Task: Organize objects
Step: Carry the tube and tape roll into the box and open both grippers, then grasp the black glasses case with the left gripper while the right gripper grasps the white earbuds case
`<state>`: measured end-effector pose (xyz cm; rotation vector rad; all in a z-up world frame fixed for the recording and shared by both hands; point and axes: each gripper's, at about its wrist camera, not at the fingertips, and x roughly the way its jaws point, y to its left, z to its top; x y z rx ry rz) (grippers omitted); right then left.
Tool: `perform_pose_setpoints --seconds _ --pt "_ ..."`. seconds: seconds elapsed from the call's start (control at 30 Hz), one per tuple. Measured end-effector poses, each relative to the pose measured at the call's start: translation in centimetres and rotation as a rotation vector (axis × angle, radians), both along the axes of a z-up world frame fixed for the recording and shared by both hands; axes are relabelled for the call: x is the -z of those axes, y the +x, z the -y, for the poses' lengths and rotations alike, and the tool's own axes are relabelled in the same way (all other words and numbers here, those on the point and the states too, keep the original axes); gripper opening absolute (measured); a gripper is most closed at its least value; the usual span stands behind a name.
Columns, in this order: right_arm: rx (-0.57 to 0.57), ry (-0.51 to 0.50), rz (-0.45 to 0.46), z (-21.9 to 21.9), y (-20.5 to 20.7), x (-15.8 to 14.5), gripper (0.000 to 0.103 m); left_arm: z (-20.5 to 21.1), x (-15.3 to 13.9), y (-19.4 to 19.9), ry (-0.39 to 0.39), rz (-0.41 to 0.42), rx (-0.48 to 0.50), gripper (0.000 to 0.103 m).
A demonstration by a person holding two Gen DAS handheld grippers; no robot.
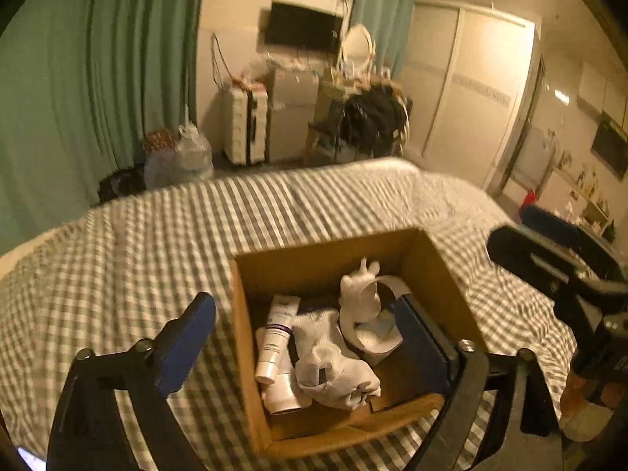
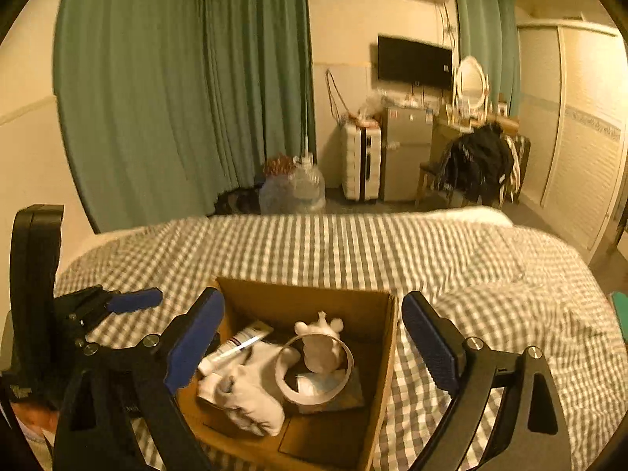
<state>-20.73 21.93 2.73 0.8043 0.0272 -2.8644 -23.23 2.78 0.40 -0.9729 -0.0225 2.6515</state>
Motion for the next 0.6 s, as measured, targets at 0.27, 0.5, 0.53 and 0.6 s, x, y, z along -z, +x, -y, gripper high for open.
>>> perform_pose_setpoints --seconds 0.27,0.5,0.53,0.6 --pt "-0.003 -0.009 -0.035 0.9 6.8 -0.6 0.098 2.8 -0.6 5.6 -0.051 -0.05 -0.101 0.101" --pt "0.032 0.005 0.011 0.4 11.0 0.4 0.098 4.3 0.2 10.0 -0.071 -0.031 -0.129 0.102" --pt "0.038 0.012 0.012 0.5 11.5 0.4 0.098 4.3 0.6 10.3 -0.076 -0.025 -0.128 0.102" --pt "0.043 0.029 0.017 0.6 12.5 0.5 0.098 4.4 1.9 11.7 -0.083 -0.003 -0.12 0.102"
